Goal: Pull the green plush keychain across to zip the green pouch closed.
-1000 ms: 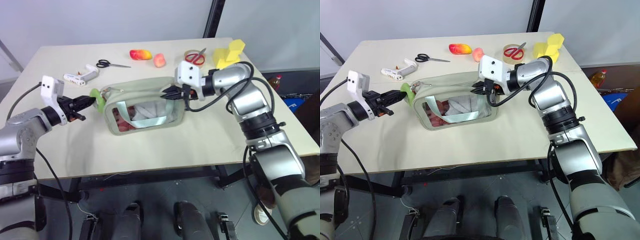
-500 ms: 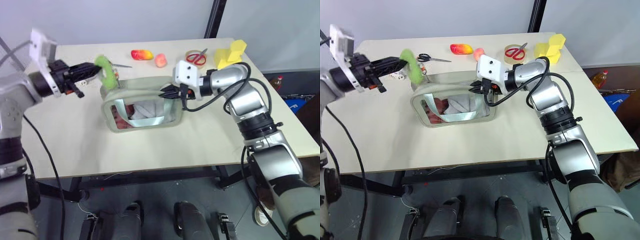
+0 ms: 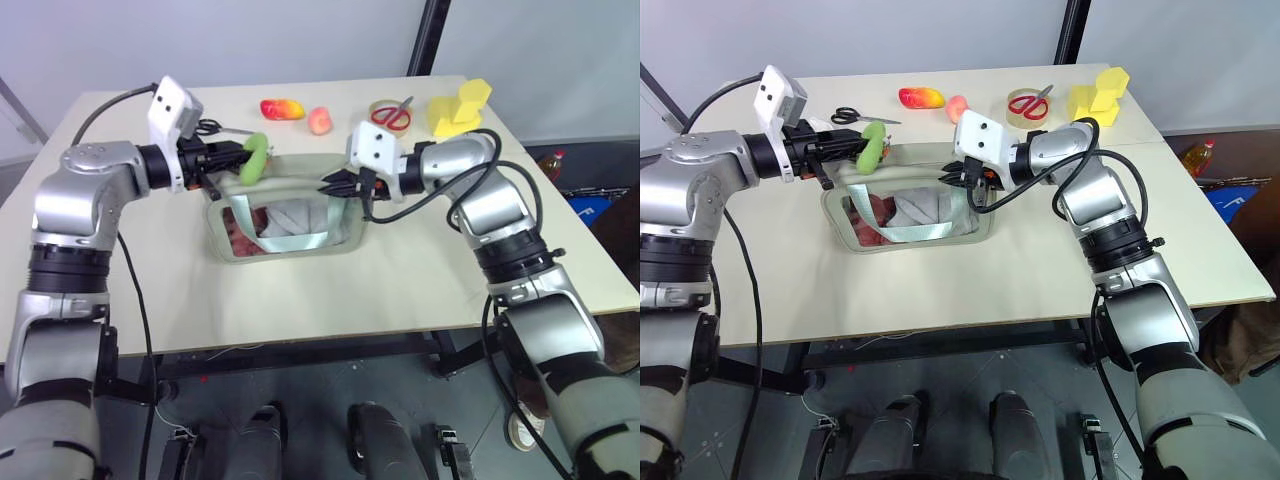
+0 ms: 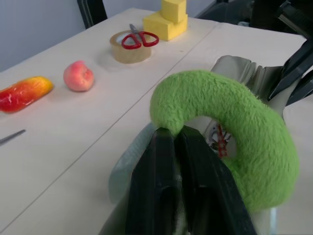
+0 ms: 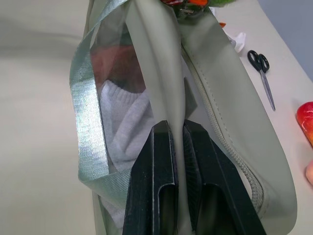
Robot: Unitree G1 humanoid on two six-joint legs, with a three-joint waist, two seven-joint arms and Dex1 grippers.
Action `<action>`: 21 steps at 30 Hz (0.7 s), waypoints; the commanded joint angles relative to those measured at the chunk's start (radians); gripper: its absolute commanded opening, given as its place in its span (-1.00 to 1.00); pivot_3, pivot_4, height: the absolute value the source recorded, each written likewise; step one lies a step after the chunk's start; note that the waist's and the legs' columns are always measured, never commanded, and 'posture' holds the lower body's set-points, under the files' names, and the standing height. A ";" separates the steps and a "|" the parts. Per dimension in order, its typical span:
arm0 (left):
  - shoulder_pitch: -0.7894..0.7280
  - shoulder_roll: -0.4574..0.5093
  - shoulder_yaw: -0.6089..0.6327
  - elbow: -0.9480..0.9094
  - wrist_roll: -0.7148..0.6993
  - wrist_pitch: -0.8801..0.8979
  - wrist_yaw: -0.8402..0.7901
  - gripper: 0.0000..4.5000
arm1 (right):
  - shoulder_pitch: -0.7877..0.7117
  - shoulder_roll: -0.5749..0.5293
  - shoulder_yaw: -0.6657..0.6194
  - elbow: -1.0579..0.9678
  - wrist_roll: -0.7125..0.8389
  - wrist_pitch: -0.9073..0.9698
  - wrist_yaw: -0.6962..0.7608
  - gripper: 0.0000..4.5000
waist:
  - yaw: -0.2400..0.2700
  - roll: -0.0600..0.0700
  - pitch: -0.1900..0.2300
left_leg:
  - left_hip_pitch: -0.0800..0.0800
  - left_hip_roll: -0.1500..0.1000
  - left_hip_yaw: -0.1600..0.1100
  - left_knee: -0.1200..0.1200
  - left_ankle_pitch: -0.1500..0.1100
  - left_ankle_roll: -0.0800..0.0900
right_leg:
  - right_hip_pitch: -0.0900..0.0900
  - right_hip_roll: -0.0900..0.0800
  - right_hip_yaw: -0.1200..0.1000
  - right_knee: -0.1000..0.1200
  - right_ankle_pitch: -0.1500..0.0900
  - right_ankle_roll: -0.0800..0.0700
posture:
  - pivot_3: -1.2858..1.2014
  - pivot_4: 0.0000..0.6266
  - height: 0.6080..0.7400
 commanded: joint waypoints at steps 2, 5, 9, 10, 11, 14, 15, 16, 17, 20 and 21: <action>-0.023 0.024 0.022 -0.038 0.003 -0.008 -0.035 0.27 | -0.006 -0.011 -0.031 -0.038 0.005 0.002 -0.017 -1.00 | 0.000 0.000 0.000 | 0.000 0.000 0.000 0.000 0.000 0.000 | 0.000 0.000 0.000 0.000 0.000 0.000 | 0.03 -0.52 1.00; -0.014 0.102 0.040 -0.083 -0.001 0.025 -0.077 0.97 | -0.007 -0.007 -0.030 -0.032 0.006 -0.002 -0.020 -1.00 | -0.003 0.000 0.000 | 0.000 0.000 0.000 0.000 0.000 0.000 | 0.000 0.000 0.000 0.000 0.000 0.000 | 0.03 -0.52 1.00; 0.017 0.191 0.076 -0.136 -0.033 0.060 -0.129 0.99 | -0.013 0.000 -0.028 -0.023 0.008 -0.007 -0.024 -1.00 | -0.009 0.000 0.000 | 0.000 0.000 0.000 0.000 0.000 0.000 | 0.000 0.000 0.000 0.000 0.000 0.000 | 0.03 -0.52 1.00; 0.025 0.213 0.089 -0.147 -0.034 0.069 -0.132 0.99 | -0.015 0.003 -0.027 -0.018 0.008 -0.010 -0.025 -1.00 | -0.009 0.000 0.000 | 0.000 0.000 0.000 0.000 0.000 0.000 | 0.000 0.000 0.000 0.000 0.000 0.000 | 0.03 -0.52 1.00; 0.032 0.230 0.099 -0.155 -0.036 0.076 -0.132 0.99 | -0.018 0.005 -0.027 -0.013 0.007 -0.012 -0.025 -1.00 | -0.010 0.000 0.000 | 0.000 0.000 0.000 0.000 0.000 0.000 | 0.000 0.000 0.000 0.000 0.000 0.000 | 0.03 -0.52 1.00; 0.067 0.259 0.125 -0.200 -0.057 0.110 -0.129 0.99 | -0.021 0.011 -0.026 -0.005 0.006 -0.018 -0.026 -1.00 | -0.010 0.000 0.000 | 0.000 0.000 0.000 0.000 0.000 0.000 | 0.000 0.000 0.000 0.000 0.000 0.000 | 0.03 -0.52 1.00; 0.093 0.265 0.134 -0.230 -0.068 0.125 -0.130 0.99 | -0.023 0.013 -0.025 -0.002 0.006 -0.020 -0.025 -1.00 | -0.010 0.000 0.000 | 0.000 0.000 0.000 0.000 0.000 0.000 | 0.000 0.000 0.000 0.000 0.000 0.000 | 0.03 -0.52 1.00; 0.121 0.268 0.140 -0.260 -0.077 0.137 -0.128 0.99 | -0.024 0.013 -0.024 0.000 0.006 -0.022 -0.023 -1.00 | -0.011 0.000 0.000 | 0.000 0.000 0.000 0.000 0.000 0.000 | 0.000 0.000 0.000 0.000 0.000 0.000 | 0.03 -0.52 1.00; 0.147 0.268 0.140 -0.285 -0.077 0.142 -0.122 0.99 | -0.026 0.014 -0.024 0.003 0.006 -0.024 -0.022 -1.00 | -0.012 0.000 0.000 | 0.000 0.000 0.000 0.000 0.000 0.000 | 0.000 0.000 0.000 0.000 0.000 0.000 | 0.03 -0.52 1.00; 0.250 0.255 0.116 -0.340 -0.027 0.097 -0.078 0.99 | -0.033 0.018 -0.023 0.013 0.005 -0.031 -0.018 -1.00 | -0.014 0.000 0.000 | 0.000 0.000 0.000 0.000 0.000 0.000 | 0.000 0.000 0.000 0.000 0.000 0.000 | 0.03 -0.52 1.00; 0.275 0.247 0.107 -0.340 -0.003 0.079 -0.053 0.99 | -0.036 0.020 -0.023 0.014 0.005 -0.031 -0.018 -1.00 | -0.015 0.000 0.000 | 0.000 0.000 0.000 0.000 0.000 0.000 | 0.000 0.000 0.000 0.001 0.000 0.000 | 0.03 -0.52 1.00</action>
